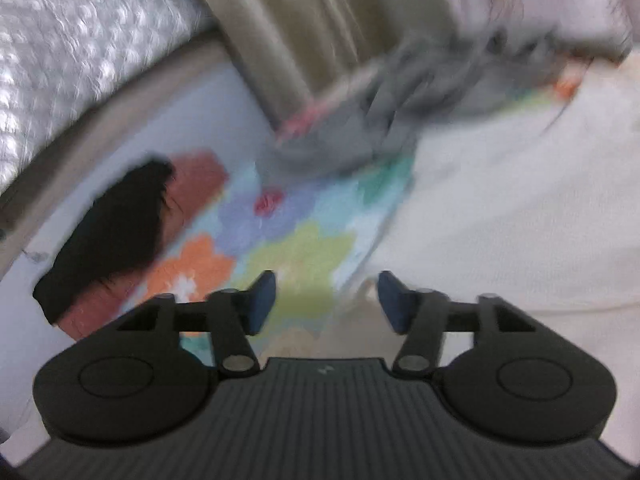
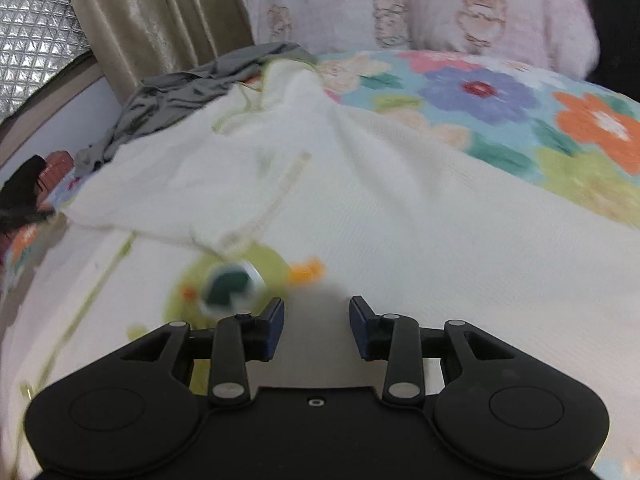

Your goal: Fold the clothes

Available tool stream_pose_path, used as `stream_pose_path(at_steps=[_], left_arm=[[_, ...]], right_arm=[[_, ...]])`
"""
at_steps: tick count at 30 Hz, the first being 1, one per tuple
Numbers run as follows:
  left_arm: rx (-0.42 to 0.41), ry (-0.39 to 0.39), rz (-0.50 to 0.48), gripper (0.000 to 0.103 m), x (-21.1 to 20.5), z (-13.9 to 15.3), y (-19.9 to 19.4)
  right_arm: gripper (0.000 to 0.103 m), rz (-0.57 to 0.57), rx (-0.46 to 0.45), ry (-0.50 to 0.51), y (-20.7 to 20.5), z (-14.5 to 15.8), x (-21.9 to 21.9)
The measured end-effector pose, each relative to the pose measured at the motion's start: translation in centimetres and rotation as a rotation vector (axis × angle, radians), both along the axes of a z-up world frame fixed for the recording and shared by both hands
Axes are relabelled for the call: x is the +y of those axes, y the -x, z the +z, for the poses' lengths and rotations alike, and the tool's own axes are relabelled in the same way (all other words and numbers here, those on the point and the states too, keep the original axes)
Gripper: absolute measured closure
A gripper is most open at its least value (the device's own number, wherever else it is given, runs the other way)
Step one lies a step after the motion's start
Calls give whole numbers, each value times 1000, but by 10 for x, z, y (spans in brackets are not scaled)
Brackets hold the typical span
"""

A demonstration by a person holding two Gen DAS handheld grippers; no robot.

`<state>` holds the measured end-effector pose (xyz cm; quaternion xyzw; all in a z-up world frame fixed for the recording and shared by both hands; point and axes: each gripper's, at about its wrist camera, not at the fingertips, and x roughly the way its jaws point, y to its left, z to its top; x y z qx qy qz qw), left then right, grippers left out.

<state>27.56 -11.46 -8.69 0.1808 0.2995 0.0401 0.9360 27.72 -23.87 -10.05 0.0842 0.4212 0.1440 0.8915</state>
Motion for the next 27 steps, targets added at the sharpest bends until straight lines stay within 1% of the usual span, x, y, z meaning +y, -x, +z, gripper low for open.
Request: stream_pose_path(at_steps=[1, 2, 3, 5, 7, 9, 11, 13, 15, 17, 18, 20, 21, 22, 24, 25, 27], left_arm=[[0, 57, -73, 34, -15, 9, 17], [7, 116, -146, 31, -31, 18, 33], [33, 162, -222, 31, -48, 25, 48], [111, 221, -354, 31, -90, 31, 73], [173, 266, -459, 31, -133, 27, 97], [232, 310, -561, 31, -177, 23, 120], [274, 336, -639, 31, -215, 16, 142], [319, 345, -707, 31, -250, 8, 159], [356, 352, -771, 31, -282, 1, 174], [412, 338, -820, 33, -308, -3, 187], [443, 343, -832, 33, -319, -4, 195], [481, 366, -846, 33, -335, -9, 206], [498, 378, -852, 33, -342, -12, 210], [504, 370, -850, 33, -348, -16, 213], [506, 323, -825, 33, -357, -28, 212], [500, 308, -821, 34, -357, -32, 211], [484, 286, -822, 34, -356, -38, 210]], right_arm=[[62, -15, 5, -10, 9, -2, -9], [62, -37, 11, -29, 18, -3, -18], [62, -66, 20, -46, 26, -4, -27], [62, -152, 47, -78, 41, -5, -47], [62, -242, 66, -124, 58, -3, -68], [60, -290, 49, -137, 73, -1, -89], [53, -336, 38, -109, 85, -1, -111], [52, -399, 26, -95, 99, -4, -136], [45, -500, 23, -120, 115, -11, -167], [44, -662, 47, -170, 134, -19, -202], [44, -727, 52, -220, 144, -24, -216], [44, -783, 20, -336, 163, -32, -240], [44, -803, 2, -361, 168, -34, -248], [44, -824, -13, -384, 171, -37, -255], [42, -862, -44, -433, 168, -43, -268], [40, -874, -59, -445, 164, -44, -272], [29, -878, -82, -423, 153, -45, -274]])
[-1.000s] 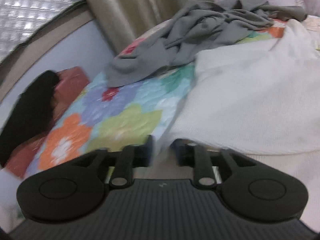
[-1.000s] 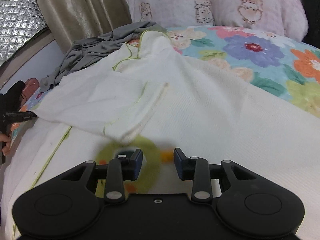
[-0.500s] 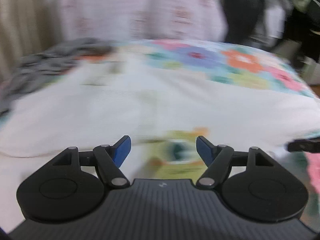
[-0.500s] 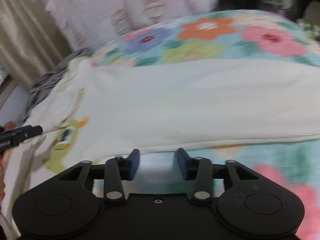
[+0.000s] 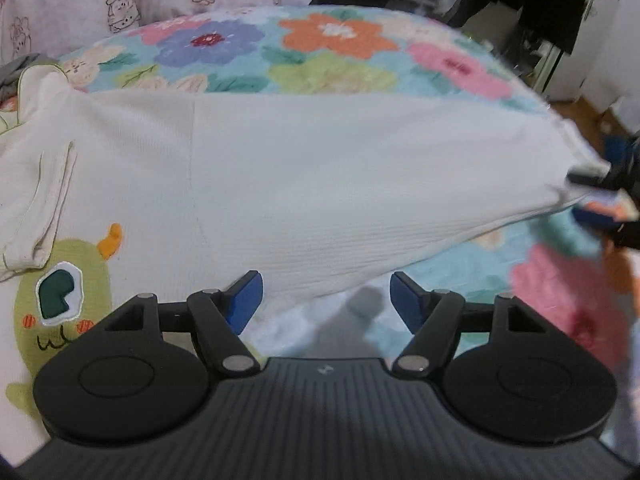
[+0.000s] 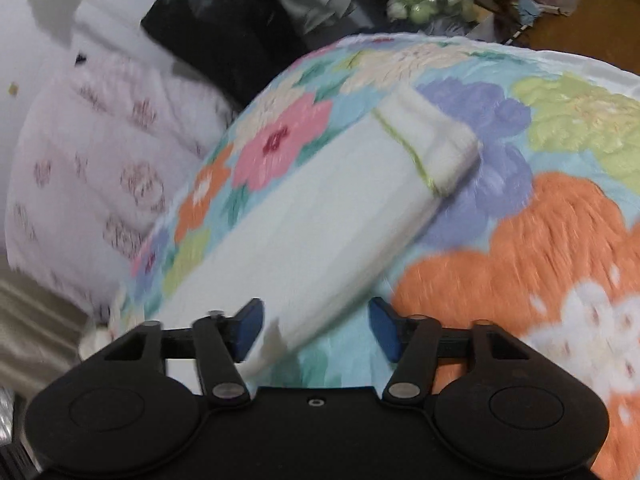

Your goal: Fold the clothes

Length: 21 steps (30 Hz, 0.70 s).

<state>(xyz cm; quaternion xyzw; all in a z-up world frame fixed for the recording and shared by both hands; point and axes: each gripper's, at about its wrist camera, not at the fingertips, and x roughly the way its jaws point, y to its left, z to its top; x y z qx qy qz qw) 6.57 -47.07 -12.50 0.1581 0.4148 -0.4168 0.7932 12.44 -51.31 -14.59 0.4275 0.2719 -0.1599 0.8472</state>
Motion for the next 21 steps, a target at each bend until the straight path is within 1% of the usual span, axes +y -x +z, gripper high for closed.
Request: stream_pose_path(at_steps=[2, 3, 4, 5, 6, 8, 9, 10, 11, 13, 16, 19, 21], left_arm=[[-9, 28, -9, 34, 8, 2, 0], [-8, 50, -13, 34, 12, 5, -2], [-11, 68, -13, 34, 16, 9, -4], [-16, 83, -11, 34, 19, 13, -6], [-19, 97, 2, 34, 23, 16, -10], [-14, 129, 39, 34, 30, 23, -20], [3, 145, 58, 34, 35, 25, -26], [24, 158, 79, 34, 40, 27, -32], [43, 166, 96, 34, 45, 30, -37], [41, 178, 123, 34, 58, 37, -46], [-7, 199, 174, 33, 87, 57, -55], [-12, 263, 247, 33, 127, 74, -68], [-2, 281, 309, 33, 153, 80, -81]], right_arm=[[29, -8, -10, 28, -12, -1, -3], [36, -9, -3, 62, -18, 1, -2], [46, -6, 21, 126, -24, 5, 1], [72, -3, 46, 190, -31, 10, 4], [87, -6, 60, 235, -36, 16, 6], [89, -28, 58, 263, -46, 30, 8], [93, -39, 56, 278, -50, 36, 9], [94, -39, 53, 296, -56, 44, 12], [94, -13, 46, 315, -63, 52, 19], [95, 61, 28, 333, -77, 68, 38], [96, 189, -18, 319, -91, 84, 76], [97, 329, -86, 320, -109, 89, 129], [97, 424, -124, 329, -124, 92, 167]])
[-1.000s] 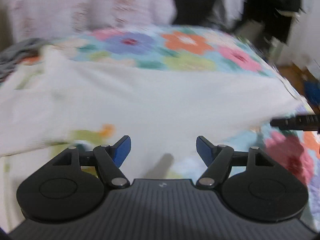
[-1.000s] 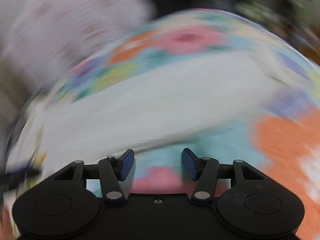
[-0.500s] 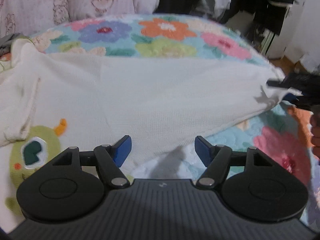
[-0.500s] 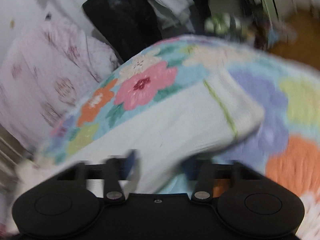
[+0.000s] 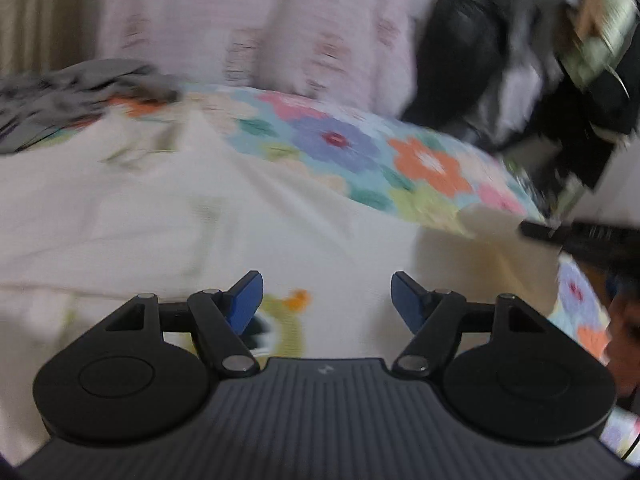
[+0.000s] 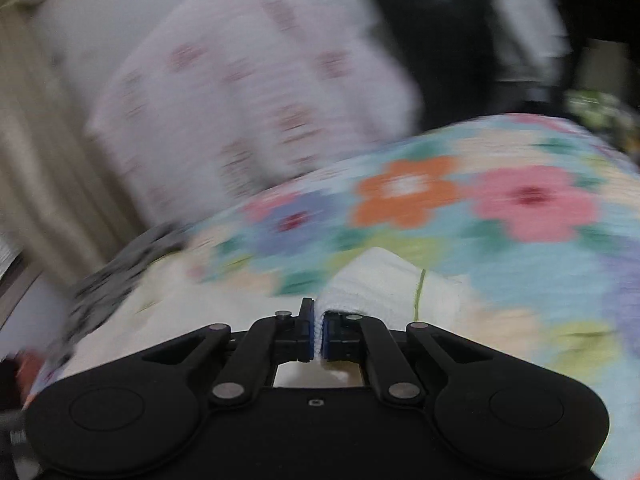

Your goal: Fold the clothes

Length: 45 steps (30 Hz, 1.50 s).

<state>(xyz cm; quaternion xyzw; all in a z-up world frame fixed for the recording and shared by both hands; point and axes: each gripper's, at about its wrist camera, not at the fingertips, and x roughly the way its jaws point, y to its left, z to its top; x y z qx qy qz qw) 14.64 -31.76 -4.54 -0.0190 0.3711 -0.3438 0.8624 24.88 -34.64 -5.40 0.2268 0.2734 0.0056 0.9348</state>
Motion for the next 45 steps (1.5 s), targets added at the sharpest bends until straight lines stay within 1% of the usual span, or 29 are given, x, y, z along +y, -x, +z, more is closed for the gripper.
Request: stream_pose_path(at_steps=[2, 6, 8, 10, 12, 14, 15, 16, 17, 18, 19, 20, 21, 24, 28, 30, 32, 33, 34, 35, 37, 38, 39, 40, 41, 42, 43, 44, 45], left_arm=[[-10, -16, 69, 33, 26, 3, -12], [-31, -64, 210, 33, 79, 11, -32], [-48, -81, 277, 33, 108, 14, -38], [-64, -90, 338, 33, 134, 15, -44], [-66, -90, 395, 33, 158, 13, -52], [-45, -84, 431, 33, 175, 7, -60], [-29, -81, 445, 33, 183, 3, -65], [-23, -99, 442, 33, 187, -1, -70], [-20, -126, 433, 33, 191, -4, -76], [-18, -153, 424, 33, 195, -7, -81], [-32, -180, 415, 33, 199, -8, -85], [-45, -195, 415, 33, 202, -8, -87], [-52, -199, 415, 33, 205, -7, -89], [-85, -209, 356, 32, 196, -4, -88], [-126, -249, 200, 30, 158, -9, -88], [-132, -274, 126, 30, 138, -15, -84], [-132, -278, 65, 27, 118, -22, -79], [-121, -249, 41, 25, 111, -25, -78], [-97, -207, 27, 19, 106, -30, -79], [-69, -192, 29, 17, 100, -36, -83], [-46, -263, 70, 17, 86, -51, -91], [-58, -327, 82, 17, 77, -60, -94], [-80, -388, 71, 17, 71, -67, -94], [-104, -444, 53, 29, 66, -73, -94], [-118, -466, 31, 55, 66, -77, -94], [-129, -476, 8, 62, 66, -79, -94], [-120, -455, 9, 71, 71, -77, -95], [-104, -423, 19, 83, 77, -72, -96], [-110, -409, 37, 86, 83, -66, -97]], right_arm=[[97, 93, -37, 20, -16, 9, 38], [97, 253, -157, 57, -50, 37, 120], [97, 324, -212, 36, -64, 48, 162], [97, 397, -224, 13, -80, 53, 205], [97, 472, -198, 13, -97, 50, 243], [92, 590, -98, 15, -118, 39, 274], [77, 639, -30, 16, -127, 31, 285], [71, 677, 56, 22, -135, 22, 291], [71, 685, 122, 43, -137, 15, 293], [69, 649, 159, 85, -133, 9, 288], [68, 622, 170, 120, -126, 5, 280], [64, 617, 147, 140, -114, 1, 268], [57, 627, 127, 154, -102, -2, 253], [56, 596, 101, 239, -73, -13, 208], [56, 435, 86, 370, -46, -27, 156], [56, 382, 103, 371, -40, -33, 129], [56, 376, 124, 346, -41, -40, 112], [56, 383, 120, 336, -41, -43, 106], [56, 391, 115, 327, -40, -46, 100], [56, 404, 108, 317, -39, -48, 96], [56, 425, 99, 305, -38, -55, 95], [56, 432, 94, 302, -37, -60, 95], [55, 436, 90, 300, -36, -63, 95], [55, 437, 85, 301, -34, -67, 95], [54, 444, 81, 305, -32, -70, 95], [54, 460, 81, 322, -31, -72, 96], [54, 477, 84, 356, -28, -75, 98], [54, 488, 83, 393, -24, -76, 100], [52, 492, 78, 418, -21, -77, 101]])
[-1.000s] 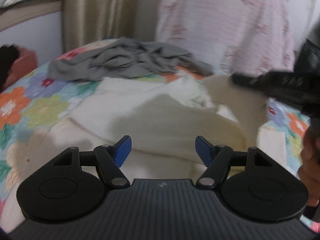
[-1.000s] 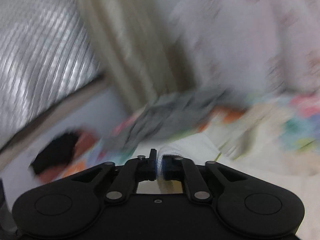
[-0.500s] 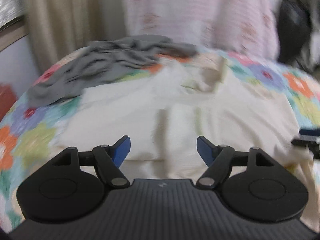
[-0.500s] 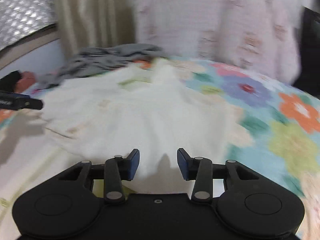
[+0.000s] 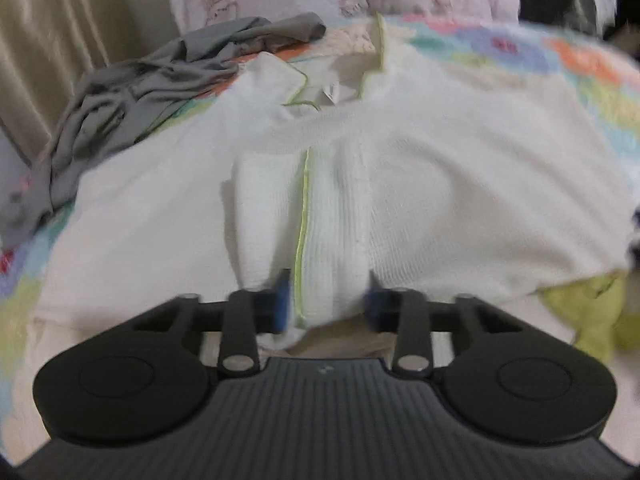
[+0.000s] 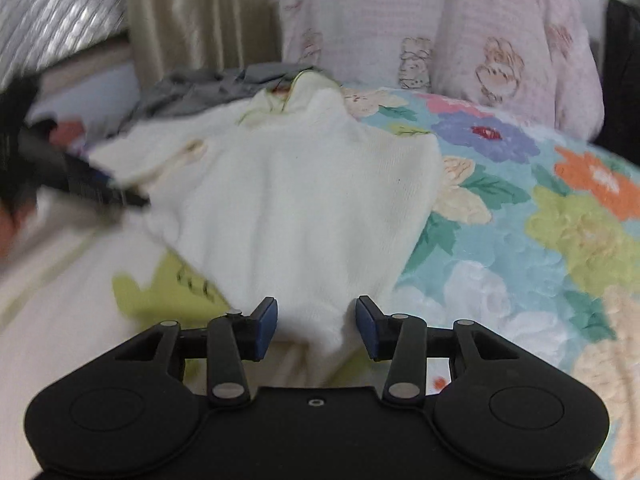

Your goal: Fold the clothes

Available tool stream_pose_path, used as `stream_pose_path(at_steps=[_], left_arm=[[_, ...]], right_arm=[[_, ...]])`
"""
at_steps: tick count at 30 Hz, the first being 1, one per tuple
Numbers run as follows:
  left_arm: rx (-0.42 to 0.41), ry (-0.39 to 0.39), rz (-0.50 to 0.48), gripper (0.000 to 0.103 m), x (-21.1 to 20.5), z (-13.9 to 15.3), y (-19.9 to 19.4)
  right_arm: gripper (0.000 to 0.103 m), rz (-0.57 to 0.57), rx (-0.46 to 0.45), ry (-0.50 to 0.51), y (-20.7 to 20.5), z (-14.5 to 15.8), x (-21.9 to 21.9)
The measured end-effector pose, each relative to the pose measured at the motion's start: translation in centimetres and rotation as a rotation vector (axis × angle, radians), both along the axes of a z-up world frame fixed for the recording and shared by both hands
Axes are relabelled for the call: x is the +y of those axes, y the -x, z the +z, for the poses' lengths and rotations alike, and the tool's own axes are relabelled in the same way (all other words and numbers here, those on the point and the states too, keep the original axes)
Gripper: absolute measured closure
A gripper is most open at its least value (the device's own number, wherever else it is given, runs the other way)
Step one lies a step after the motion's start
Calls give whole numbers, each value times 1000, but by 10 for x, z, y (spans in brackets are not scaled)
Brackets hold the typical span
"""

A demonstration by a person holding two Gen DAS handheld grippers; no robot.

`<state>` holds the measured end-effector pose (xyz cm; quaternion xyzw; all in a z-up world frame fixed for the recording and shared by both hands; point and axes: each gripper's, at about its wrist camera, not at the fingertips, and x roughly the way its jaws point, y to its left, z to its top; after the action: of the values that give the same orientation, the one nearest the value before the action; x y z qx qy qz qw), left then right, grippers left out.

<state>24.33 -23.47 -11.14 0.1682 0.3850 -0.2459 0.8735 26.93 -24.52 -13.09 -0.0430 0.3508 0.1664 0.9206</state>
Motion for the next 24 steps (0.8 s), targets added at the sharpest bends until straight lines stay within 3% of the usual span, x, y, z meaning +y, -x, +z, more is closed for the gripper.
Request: stream_pose_path(at_steps=[6, 10, 12, 15, 17, 20, 21, 24], left_arm=[[-78, 38, 109, 87, 41, 27, -19], [-128, 30, 110, 90, 49, 37, -38], [-174, 40, 102, 90, 51, 47, -44], [-320, 150, 96, 91, 61, 78, -34], [-405, 231, 120, 90, 70, 91, -27], [-285, 200, 210, 89, 75, 62, -56], [-211, 169, 252, 89, 77, 44, -71], [-97, 49, 394, 88, 93, 6, -94]], right_arm=[[44, 14, 9, 77, 12, -5, 4], [44, 17, 6, 103, 0, -5, 5], [55, -27, -6, 87, -4, -1, 1], [76, -68, -46, 83, 3, -5, 1], [83, -89, -71, 68, 11, -11, 3], [90, -108, -117, 125, 19, -18, 17], [90, -113, -116, 135, 18, -19, 21], [90, -120, -99, 136, 15, -17, 22]])
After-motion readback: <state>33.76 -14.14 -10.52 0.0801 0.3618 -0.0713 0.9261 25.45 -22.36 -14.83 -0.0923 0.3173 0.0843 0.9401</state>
